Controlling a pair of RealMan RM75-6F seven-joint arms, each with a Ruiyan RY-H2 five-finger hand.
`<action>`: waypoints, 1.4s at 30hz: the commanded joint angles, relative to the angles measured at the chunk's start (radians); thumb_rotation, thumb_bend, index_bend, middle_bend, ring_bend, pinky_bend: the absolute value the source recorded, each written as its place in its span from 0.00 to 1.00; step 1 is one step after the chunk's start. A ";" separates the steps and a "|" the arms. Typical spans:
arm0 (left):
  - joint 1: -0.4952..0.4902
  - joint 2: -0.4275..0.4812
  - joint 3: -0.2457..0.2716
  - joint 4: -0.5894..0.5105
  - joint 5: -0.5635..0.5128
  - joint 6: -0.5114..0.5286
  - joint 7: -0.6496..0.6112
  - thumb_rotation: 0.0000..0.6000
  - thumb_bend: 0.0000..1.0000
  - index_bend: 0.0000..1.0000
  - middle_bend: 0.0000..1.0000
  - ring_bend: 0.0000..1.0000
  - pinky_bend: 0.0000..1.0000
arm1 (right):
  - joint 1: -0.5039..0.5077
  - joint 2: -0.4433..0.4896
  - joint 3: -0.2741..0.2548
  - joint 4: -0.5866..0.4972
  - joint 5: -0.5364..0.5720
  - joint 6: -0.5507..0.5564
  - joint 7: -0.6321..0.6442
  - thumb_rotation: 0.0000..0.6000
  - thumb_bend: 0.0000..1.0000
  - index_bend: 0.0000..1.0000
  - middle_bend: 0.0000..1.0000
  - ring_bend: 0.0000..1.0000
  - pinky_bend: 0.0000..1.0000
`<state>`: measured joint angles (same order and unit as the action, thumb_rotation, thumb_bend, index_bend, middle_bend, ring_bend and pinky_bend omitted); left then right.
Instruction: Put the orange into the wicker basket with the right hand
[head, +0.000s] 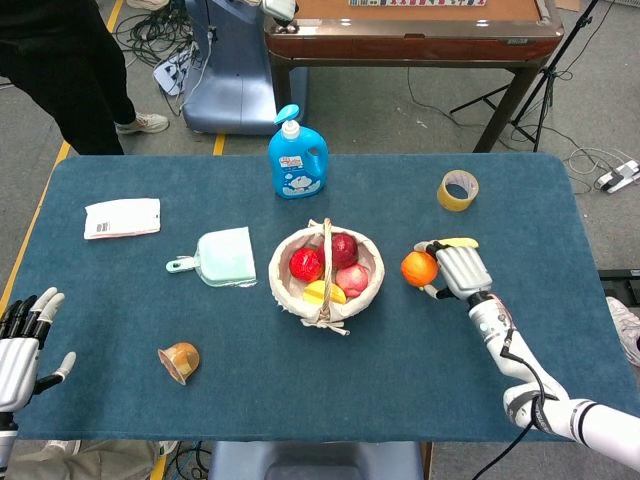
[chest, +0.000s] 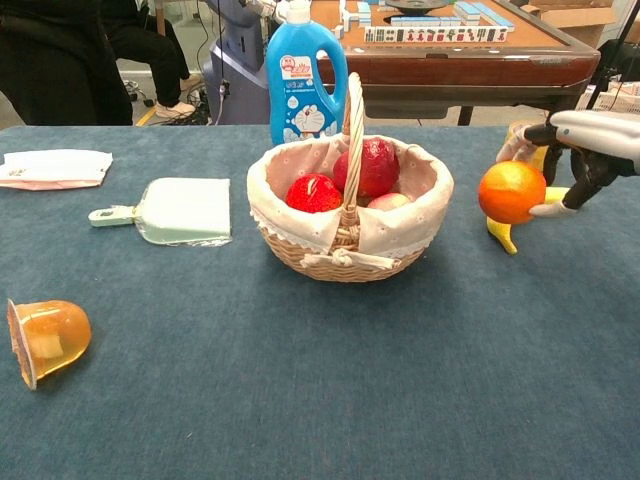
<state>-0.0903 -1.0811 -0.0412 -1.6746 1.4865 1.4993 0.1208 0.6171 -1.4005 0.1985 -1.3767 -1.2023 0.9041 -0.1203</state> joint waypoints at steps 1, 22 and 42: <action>0.002 0.002 0.000 0.001 0.000 0.002 -0.004 1.00 0.33 0.01 0.00 0.00 0.00 | -0.003 0.031 0.015 -0.075 -0.066 0.062 0.045 1.00 0.29 0.32 0.42 0.41 0.62; 0.025 0.015 -0.001 0.018 -0.008 0.023 -0.051 1.00 0.33 0.01 0.00 0.00 0.00 | 0.072 0.000 0.025 -0.211 -0.113 0.070 0.024 1.00 0.28 0.07 0.18 0.36 0.62; 0.025 0.015 -0.004 0.021 -0.003 0.019 -0.051 1.00 0.33 0.01 0.00 0.00 0.00 | -0.112 0.178 -0.068 -0.283 -0.166 0.298 -0.012 1.00 0.29 0.00 0.15 0.32 0.62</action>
<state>-0.0651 -1.0663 -0.0456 -1.6534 1.4838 1.5186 0.0695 0.5356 -1.2487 0.1500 -1.6478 -1.3572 1.1705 -0.1234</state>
